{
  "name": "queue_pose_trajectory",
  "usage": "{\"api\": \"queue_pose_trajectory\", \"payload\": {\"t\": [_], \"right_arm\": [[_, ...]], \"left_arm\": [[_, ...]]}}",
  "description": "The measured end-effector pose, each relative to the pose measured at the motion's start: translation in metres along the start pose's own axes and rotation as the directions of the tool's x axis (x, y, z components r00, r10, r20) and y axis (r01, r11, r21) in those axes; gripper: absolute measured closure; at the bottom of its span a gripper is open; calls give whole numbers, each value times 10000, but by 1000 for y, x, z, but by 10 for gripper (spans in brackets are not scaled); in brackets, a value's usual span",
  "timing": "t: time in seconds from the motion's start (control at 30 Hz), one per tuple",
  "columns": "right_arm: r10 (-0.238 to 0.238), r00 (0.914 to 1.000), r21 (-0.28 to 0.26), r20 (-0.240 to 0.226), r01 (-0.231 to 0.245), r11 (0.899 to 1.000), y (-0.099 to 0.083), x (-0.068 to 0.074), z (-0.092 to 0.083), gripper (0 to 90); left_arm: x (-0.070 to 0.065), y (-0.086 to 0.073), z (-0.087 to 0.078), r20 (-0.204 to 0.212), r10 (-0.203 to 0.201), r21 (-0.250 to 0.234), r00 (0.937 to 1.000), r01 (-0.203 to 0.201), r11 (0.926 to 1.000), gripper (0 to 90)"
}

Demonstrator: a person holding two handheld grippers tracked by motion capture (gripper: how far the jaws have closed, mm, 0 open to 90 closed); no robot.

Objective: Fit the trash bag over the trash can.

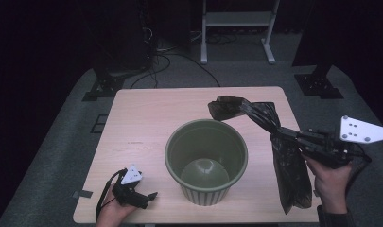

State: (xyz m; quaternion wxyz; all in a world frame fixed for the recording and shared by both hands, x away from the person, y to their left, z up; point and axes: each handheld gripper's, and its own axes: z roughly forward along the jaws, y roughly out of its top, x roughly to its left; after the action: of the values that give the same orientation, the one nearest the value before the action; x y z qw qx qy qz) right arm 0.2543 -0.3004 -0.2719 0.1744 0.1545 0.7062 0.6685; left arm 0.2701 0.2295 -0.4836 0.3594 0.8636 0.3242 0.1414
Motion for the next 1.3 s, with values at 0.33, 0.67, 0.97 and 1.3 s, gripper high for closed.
{"api": "queue_pose_trajectory", "payload": {"t": [0.33,0.67,0.97,1.3], "right_arm": [[-244,9983,44,-532,247,9997,4,23,5,899],[-338,9950,273,-944,365,9990,5,34,13,898],[148,9894,873,-1446,-22,9962,-14,27,39,897],[608,9813,1716,-1826,-291,9847,-28,14,79,895]], "left_arm": [[0,0,0,-12,-12,3,10000,12,10000,0],[0,0,0,-37,-46,10,10000,46,10000,0],[0,0,0,-42,-46,3,10000,46,10000,0],[0,0,0,-40,-49,9,10000,49,10000,0]]}}
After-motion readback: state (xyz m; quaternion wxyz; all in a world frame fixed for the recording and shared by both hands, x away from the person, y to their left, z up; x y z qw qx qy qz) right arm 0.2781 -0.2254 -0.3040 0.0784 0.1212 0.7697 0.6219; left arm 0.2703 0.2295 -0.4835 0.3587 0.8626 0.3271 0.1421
